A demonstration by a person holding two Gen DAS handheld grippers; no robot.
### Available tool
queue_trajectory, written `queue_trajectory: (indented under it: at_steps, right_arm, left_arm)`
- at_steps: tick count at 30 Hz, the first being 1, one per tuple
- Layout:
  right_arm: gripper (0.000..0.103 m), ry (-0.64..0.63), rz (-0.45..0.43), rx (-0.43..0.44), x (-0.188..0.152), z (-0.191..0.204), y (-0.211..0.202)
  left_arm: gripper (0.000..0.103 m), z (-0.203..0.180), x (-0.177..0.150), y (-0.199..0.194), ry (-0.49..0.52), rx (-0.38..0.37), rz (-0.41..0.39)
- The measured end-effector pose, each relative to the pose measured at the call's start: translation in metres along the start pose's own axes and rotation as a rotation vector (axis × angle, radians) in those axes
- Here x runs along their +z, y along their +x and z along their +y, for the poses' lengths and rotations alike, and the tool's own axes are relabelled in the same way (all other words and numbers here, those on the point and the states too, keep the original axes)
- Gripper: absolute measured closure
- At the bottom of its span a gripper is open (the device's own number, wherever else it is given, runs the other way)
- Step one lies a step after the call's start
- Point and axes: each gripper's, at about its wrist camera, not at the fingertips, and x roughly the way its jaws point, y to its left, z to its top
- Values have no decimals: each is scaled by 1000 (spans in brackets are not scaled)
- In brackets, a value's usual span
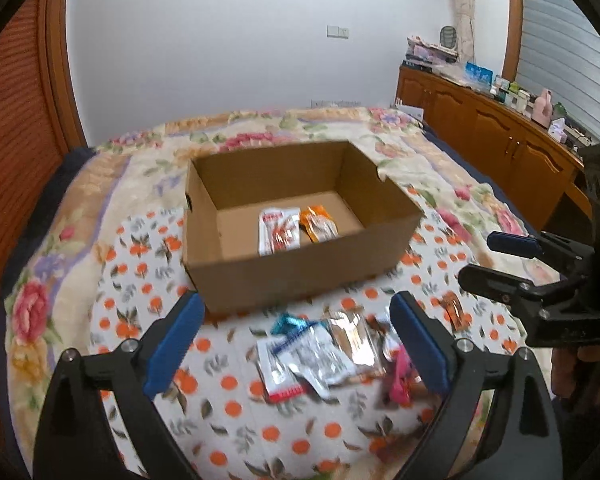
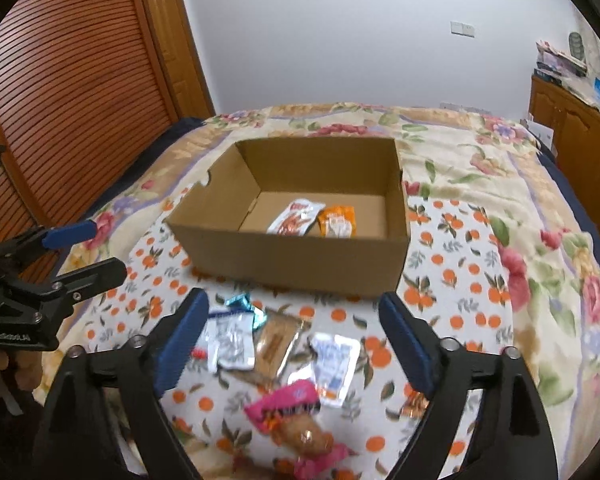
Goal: Organize snacks
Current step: 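Open both tools to drop the packets into the box, then grasp the white foil packet with the left tool while the right tool grasps the pink packet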
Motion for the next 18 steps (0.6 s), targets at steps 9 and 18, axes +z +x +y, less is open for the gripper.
queue_trajectory:
  at_steps: [9,18]
  right_arm:
    - [11,-7,54,-11,-45,-1,-3]
    - [11,-3,146,12,-83,-11,31]
  left_arm:
    - [8,-10,-33,-2,-20,0,11]
    - [8,-3,-47,25,-59,-13,69]
